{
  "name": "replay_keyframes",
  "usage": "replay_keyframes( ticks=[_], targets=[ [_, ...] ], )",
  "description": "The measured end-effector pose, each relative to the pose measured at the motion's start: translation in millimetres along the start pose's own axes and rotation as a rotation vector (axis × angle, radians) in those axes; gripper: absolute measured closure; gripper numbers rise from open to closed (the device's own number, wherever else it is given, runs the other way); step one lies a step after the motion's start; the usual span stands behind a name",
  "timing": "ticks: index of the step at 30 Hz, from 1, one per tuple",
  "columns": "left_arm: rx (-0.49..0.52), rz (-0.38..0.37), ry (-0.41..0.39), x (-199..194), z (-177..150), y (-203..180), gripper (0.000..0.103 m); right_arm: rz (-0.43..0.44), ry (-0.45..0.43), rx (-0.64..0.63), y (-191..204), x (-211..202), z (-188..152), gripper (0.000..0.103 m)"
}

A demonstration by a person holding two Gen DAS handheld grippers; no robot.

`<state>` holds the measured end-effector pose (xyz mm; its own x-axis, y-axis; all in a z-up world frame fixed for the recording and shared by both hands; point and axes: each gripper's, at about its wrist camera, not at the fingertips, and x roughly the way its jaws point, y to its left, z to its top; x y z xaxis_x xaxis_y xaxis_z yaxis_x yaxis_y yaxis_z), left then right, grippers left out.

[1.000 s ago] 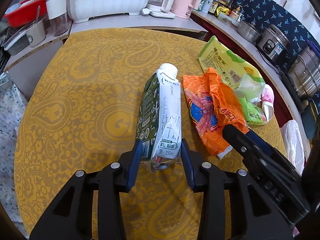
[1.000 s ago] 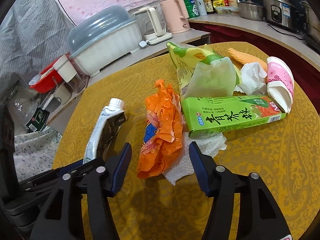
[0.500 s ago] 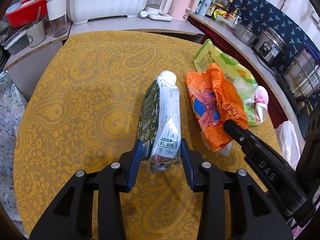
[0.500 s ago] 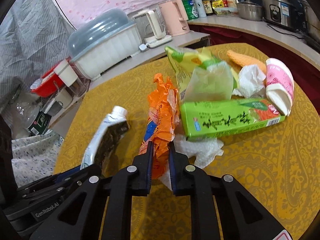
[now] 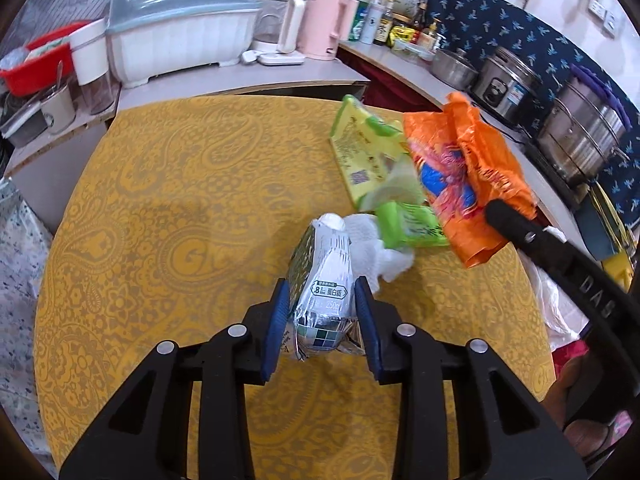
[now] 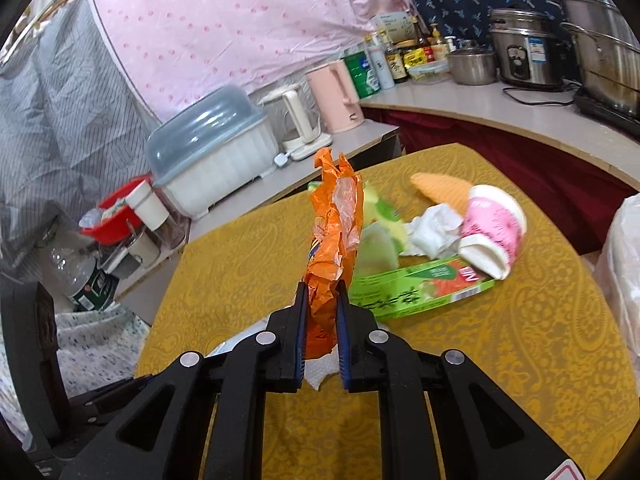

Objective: Collect trash
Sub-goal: 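Lift the milk carton with the left tool while the right tool carries the snack bag toward the bin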

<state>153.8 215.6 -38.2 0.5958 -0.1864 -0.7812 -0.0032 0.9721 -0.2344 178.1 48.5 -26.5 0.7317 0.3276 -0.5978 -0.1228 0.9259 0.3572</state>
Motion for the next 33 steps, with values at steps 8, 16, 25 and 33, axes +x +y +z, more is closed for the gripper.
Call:
replay_keyframes(
  ticks=[8, 16, 25, 33],
  targets=[
    [0.066, -0.019, 0.033, 4.5, -15.8, -31.3, 0.072, -0.045, -0.067, 0.07, -46.0, -39.6, 4.7, 0.09],
    [0.054, 0.069, 0.14, 48.5, -33.0, -36.3, 0.065, -0.073, -0.08, 0.108, -75.8, -59.0, -3.6, 0.09],
    [0.083, 0.097, 0.12, 53.1, -36.6, -37.4, 0.068, -0.084, -0.078, 0.12, -87.6, -63.6, -6.8, 0.09],
    [0.063, 0.04, 0.073, 23.9, -26.1, -45.2, 0.082, -0.084, -0.099, 0.13, -92.5, -73.0, -5.3, 0.09]
  ],
)
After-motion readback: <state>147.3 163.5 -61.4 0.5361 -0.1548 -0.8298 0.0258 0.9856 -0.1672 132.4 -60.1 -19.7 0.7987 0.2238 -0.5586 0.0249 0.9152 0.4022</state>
